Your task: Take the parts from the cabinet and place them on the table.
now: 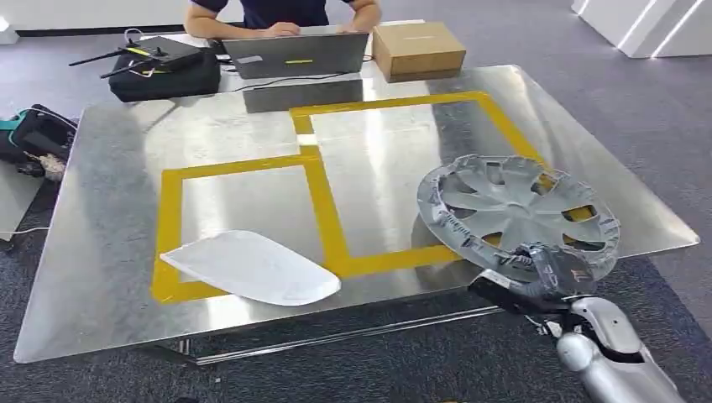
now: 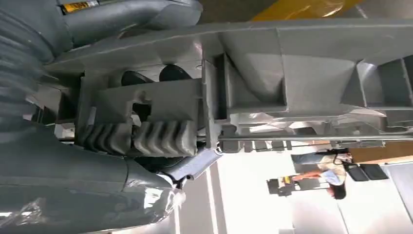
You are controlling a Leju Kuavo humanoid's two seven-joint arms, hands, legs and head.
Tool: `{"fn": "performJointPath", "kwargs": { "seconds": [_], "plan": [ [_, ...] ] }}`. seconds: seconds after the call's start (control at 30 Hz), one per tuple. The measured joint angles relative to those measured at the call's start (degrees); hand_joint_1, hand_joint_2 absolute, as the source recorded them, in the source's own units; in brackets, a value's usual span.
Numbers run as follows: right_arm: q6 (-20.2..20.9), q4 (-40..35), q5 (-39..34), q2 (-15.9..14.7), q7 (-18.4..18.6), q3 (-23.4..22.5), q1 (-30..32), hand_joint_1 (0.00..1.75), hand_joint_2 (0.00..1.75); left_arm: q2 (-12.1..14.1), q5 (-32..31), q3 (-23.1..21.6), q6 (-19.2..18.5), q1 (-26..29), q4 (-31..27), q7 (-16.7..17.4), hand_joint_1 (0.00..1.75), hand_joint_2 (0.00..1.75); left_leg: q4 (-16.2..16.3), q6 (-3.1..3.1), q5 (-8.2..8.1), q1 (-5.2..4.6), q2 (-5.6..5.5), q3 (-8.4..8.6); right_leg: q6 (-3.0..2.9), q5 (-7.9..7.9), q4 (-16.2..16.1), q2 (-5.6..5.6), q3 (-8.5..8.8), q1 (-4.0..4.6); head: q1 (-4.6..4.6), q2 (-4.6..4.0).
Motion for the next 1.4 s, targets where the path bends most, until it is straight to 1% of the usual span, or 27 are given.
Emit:
{"fn": "performJointPath", "kwargs": {
  "seconds": [0.2,0.33,0.53,0.73,0.87,1.1,1.3,1.4],
  "plan": [
    [-0.52,-0.35,1.90,-0.02,-1.03,-1.24,0.26,1.75,1.75,0.02,0.17,-0.26,0.09,0.00,0.02,0.37,0.00,1.75,0.00,0.00,0.00,0.01,0.00,-0.01,0.00,0.00,0.05,0.01,0.00,0.00,0.00,0.00],
    [0.18,0.31,4.72,0.15,-1.46,-0.63,-2.27,1.75,1.75,0.04,0.17,-0.99,0.07,-0.19,0.00,0.90,0.00,1.75,0.00,-0.01,0.01,0.00,0.02,-0.08,-0.01,0.02,0.11,0.07,-0.03,-0.02,0.00,0.00],
    [0.66,6.39,7.98,1.71,-0.55,3.52,-10.35,1.75,1.75,0.17,0.17,-2.23,-0.28,-0.74,0.00,1.05,0.00,1.75,0.00,-0.05,0.13,0.00,0.12,-0.08,0.03,0.14,0.14,0.16,-0.17,-0.01,0.00,0.00],
    [-0.39,15.90,9.83,4.50,-0.35,8.37,-18.03,1.75,1.75,0.17,0.59,-3.21,-0.28,-1.25,0.00,1.81,0.00,1.75,0.00,-0.09,0.19,0.01,0.13,-0.12,0.00,0.17,0.28,0.16,-0.27,-0.01,-0.02,0.00],
    [-1.40,21.19,11.17,6.76,-0.44,11.26,-21.46,1.75,1.75,0.17,1.09,-4.13,-0.07,-1.45,0.00,2.65,0.00,1.75,0.00,-0.09,0.19,0.01,0.14,-0.13,0.00,0.16,0.32,0.18,-0.31,-0.01,0.00,0.00],
    [-1.51,27.13,12.57,10.06,-0.76,16.07,-24.92,1.75,1.75,0.17,1.66,-4.55,0.00,-1.59,0.00,3.45,0.00,1.75,0.00,-0.09,0.19,0.01,0.14,-0.13,-0.01,0.16,0.36,0.20,-0.35,-0.01,0.00,0.00],
    [-2.40,28.61,11.98,11.63,-3.08,19.63,-25.96,1.75,1.75,0.17,1.81,-5.60,0.63,-1.63,0.00,3.82,0.00,1.75,0.00,-0.09,0.19,0.01,0.14,-0.11,-0.01,0.16,0.37,0.23,-0.36,-0.01,0.00,0.00],
    [-2.60,28.90,11.82,12.09,-3.43,21.29,-26.00,1.75,1.75,0.17,1.79,-5.88,1.55,-1.65,0.00,3.61,0.00,1.75,0.00,-0.09,0.20,0.00,0.14,-0.12,-0.01,0.16,0.37,0.21,-0.36,-0.01,0.00,0.00]
  ]
}}
